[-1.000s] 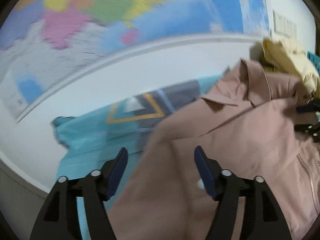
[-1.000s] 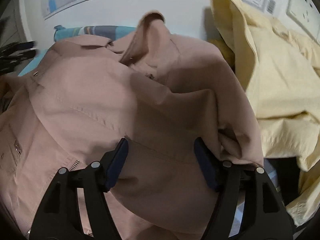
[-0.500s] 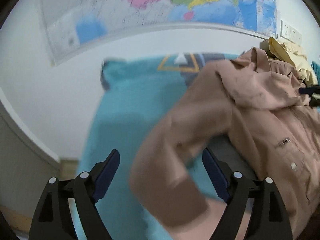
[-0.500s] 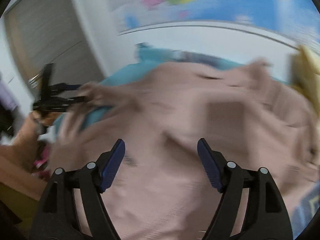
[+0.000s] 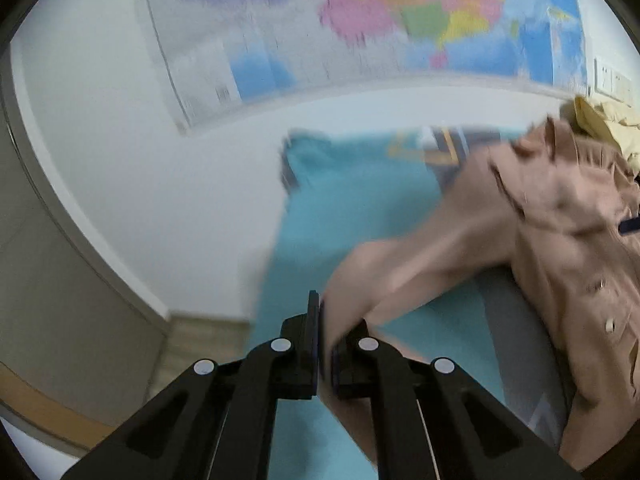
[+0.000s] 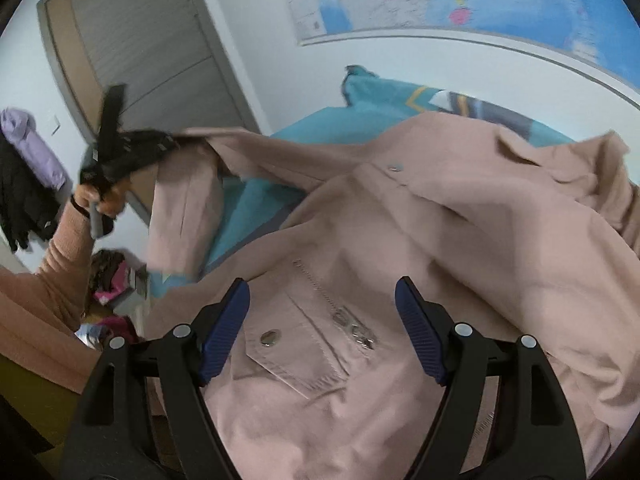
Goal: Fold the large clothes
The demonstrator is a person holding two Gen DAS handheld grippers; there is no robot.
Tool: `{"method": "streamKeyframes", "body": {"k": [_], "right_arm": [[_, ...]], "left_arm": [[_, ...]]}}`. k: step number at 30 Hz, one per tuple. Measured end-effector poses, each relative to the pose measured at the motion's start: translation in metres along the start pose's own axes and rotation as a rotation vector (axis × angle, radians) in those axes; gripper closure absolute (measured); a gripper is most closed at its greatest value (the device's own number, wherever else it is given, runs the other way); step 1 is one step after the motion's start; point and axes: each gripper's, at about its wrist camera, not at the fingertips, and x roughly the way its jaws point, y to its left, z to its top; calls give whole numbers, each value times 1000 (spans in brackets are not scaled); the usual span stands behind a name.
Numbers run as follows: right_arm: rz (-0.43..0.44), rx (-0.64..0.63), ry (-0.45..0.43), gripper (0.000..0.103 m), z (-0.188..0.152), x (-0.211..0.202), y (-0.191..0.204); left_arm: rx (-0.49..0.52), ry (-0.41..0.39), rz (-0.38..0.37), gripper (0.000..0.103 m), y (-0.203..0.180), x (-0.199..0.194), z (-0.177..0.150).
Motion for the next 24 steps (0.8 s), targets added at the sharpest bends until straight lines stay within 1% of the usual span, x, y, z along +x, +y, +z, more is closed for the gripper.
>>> {"method": "streamKeyframes", "body": {"k": [2, 4, 5, 8, 9, 10, 12, 13, 14, 15, 16, 17, 18, 19, 20, 21, 23, 24], "right_arm": [[-13, 26, -13, 28, -2, -6, -5], [-23, 48, -24, 27, -6, -13, -12], [-27, 64, -28, 27, -9, -16, -16], [-45, 88, -34, 27, -15, -20, -23], [-50, 94, -35, 27, -17, -22, -24], [-58, 104, -34, 27, -20, -23, -27], [-58, 120, -32, 27, -24, -25, -31], [-59, 127, -33, 27, -26, -26, -32], [-63, 128, -34, 27, -27, -28, -33], [-62, 128, -39, 27, -29, -29, -32], [-57, 129, -42, 26, -30, -31, -33], [-56, 135, -46, 26, -31, -32, -34], [-53, 137, -48, 26, -32, -33, -34], [-43, 138, -47, 25, -31, -32, -34], [-33, 137, -45, 25, -30, -30, -35], [-33, 137, -44, 25, -30, -29, -36], [-19, 140, -41, 25, -29, -25, -36], [-7, 147, -39, 25, -29, -21, -36]], "left_arm": [[59, -58, 36, 99, -9, -13, 18], [114, -110, 3, 99, -24, -23, 32], [140, -139, -52, 98, -37, -28, 38], [213, -169, -194, 80, -75, -30, 43], [235, -168, -236, 60, -88, -27, 41], [253, -158, -264, 47, -100, -23, 38], [283, -130, -303, 47, -121, -13, 25], [283, -122, -308, 47, -125, -11, 19], [251, -126, -305, 47, -121, -12, 11], [187, -143, -313, 47, -111, -15, 3], [108, -166, -333, 45, -97, -19, -5], [8, -201, -330, 39, -76, -24, -16], [-60, -221, -281, 31, -58, -27, -27], [-103, -222, -239, 31, -46, -26, -32], [-175, -182, -211, 31, -27, -20, -40], [-247, -122, -220, 31, -13, -10, -45], [-331, -32, -218, 32, 2, 10, -51], [-346, -12, -198, 32, 4, 18, -52]]}}
